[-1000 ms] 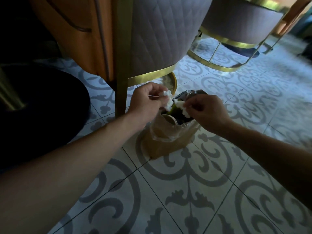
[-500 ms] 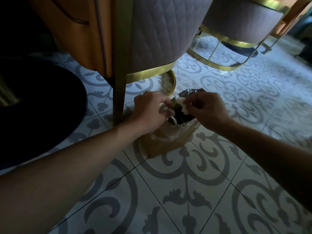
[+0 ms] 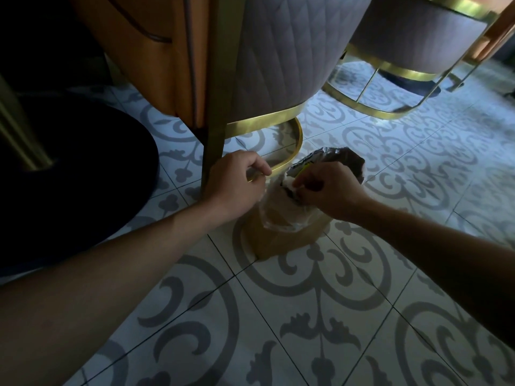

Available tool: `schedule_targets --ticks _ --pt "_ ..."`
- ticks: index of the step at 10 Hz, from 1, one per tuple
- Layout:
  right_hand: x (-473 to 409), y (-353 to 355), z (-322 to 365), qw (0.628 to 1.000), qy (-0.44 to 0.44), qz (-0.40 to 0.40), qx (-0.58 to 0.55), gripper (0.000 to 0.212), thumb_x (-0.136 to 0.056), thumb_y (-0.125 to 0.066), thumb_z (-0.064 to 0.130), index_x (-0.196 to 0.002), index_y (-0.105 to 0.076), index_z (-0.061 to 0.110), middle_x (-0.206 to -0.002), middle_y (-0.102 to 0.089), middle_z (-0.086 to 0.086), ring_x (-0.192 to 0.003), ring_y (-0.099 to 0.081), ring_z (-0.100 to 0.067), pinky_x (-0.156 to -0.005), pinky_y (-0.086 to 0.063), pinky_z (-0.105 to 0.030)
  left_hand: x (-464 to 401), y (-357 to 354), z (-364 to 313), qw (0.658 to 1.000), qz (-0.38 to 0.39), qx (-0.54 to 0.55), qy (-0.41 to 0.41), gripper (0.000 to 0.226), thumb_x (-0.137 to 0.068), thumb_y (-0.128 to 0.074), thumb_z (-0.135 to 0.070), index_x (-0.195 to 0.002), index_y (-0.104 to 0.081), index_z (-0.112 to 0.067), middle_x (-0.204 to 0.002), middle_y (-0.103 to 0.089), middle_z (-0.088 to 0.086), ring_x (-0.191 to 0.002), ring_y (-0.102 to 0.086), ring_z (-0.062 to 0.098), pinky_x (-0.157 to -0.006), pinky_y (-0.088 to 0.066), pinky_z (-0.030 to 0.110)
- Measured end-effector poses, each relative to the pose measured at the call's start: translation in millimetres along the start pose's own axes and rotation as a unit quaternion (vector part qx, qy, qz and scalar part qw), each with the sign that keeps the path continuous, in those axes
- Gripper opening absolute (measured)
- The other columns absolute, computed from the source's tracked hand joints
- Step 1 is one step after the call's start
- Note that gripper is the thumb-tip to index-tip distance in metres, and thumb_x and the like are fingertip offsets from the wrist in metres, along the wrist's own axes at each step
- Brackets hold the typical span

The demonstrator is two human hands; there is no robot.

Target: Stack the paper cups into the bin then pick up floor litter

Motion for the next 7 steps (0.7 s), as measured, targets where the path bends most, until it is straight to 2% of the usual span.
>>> schedule_targets --ticks 1,2,3,4,5,6,7 --pt "-1.2 -2.9 -1.1 1.000 -0.009 0.011 0.004 0.013 -0.078 -0.071 0.012 -0.089 -0.074 0.020 -0.078 -0.067 0.008 -0.072 -0.061 -0.003 -0.063 -0.048 -0.014 2.0 5.1 2.5 1.000 -0.012 -0.008 0.001 0.007 -0.089 -0.068 -0.012 -0.091 -0.074 -0.014 -0.098 -0.073 -0.003 -0.094 -0.064 0.010 -0.076 -0.051 0.018" --pt "-0.3 -2.6 0.6 1.000 -0.007 0.001 0.012 0.007 -0.076 -0.071 0.013 -0.079 -0.074 0.018 -0.069 -0.065 0.010 -0.066 -0.059 -0.002 -0.058 -0.042 -0.011 3.5 9.4 6.2 1.000 -0.012 -0.012 0.005 0.006 -0.090 -0.068 -0.013 -0.091 -0.073 -0.014 -0.095 -0.071 -0.005 -0.091 -0.062 0.007 -0.070 -0.043 0.008" --pt "-0.8 3.8 5.1 0.999 0.000 -0.042 0.008 0.003 -0.076 -0.070 0.014 -0.076 -0.073 0.015 -0.068 -0.066 0.003 -0.064 -0.062 -0.009 -0.055 -0.046 -0.016 5.2 14.0 12.9 1.000 -0.005 -0.015 0.012 0.006 -0.089 -0.068 -0.013 -0.091 -0.073 -0.015 -0.090 -0.067 -0.011 -0.083 -0.060 -0.003 -0.063 -0.038 0.000" --pt "-5.5 6.3 15.7 0.998 0.031 -0.062 0.010 0.006 -0.080 -0.070 0.019 -0.080 -0.071 0.013 -0.071 -0.067 0.003 -0.065 -0.061 -0.006 -0.057 -0.048 -0.017 7.5 21.7 19.2 0.999 -0.011 -0.028 0.018 0.005 -0.088 -0.070 -0.016 -0.090 -0.072 -0.019 -0.082 -0.061 -0.019 -0.072 -0.055 -0.009 -0.058 -0.036 0.002" --pt "-10.5 4.5 29.8 0.997 0.045 -0.066 -0.001 0.008 -0.080 -0.070 0.023 -0.077 -0.070 0.015 -0.070 -0.067 0.005 -0.064 -0.059 -0.003 -0.059 -0.044 -0.014 10.6 34.2 23.6 0.999 -0.017 -0.026 0.021 0.008 -0.087 -0.070 -0.017 -0.086 -0.070 -0.024 -0.079 -0.061 -0.021 -0.078 -0.059 0.001 -0.063 -0.042 0.012" --pt "-14.9 1.7 51.3 0.995 0.065 -0.079 -0.018 0.017 -0.081 -0.068 0.029 -0.067 -0.065 0.019 -0.059 -0.059 0.013 -0.056 -0.056 -0.002 -0.053 -0.042 -0.017 15.0 54.4 27.0 0.999 -0.028 -0.036 0.023 0.002 -0.086 -0.071 -0.020 -0.086 -0.072 -0.022 -0.082 -0.068 -0.014 -0.081 -0.065 0.006 -0.068 -0.052 0.019" --pt "-19.4 -6.8 75.6 0.992 0.096 -0.075 -0.024 0.033 -0.084 -0.064 0.031 -0.055 -0.055 0.018 -0.050 -0.053 0.006 -0.048 -0.049 -0.008 -0.051 -0.041 -0.027 21.1 73.4 29.2 0.997 -0.053 -0.044 0.018 0.005 -0.087 -0.069 -0.021 -0.087 -0.074 -0.019 -0.080 -0.069 -0.013 -0.081 -0.064 0.003 -0.069 -0.050 0.015"
Point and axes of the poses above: each hand's wrist, its own x-axis away from the middle knuckle, its own y-axis out of the back of the hand, z = x × y, the point moved 7 cm from there along -x, towards the middle knuckle
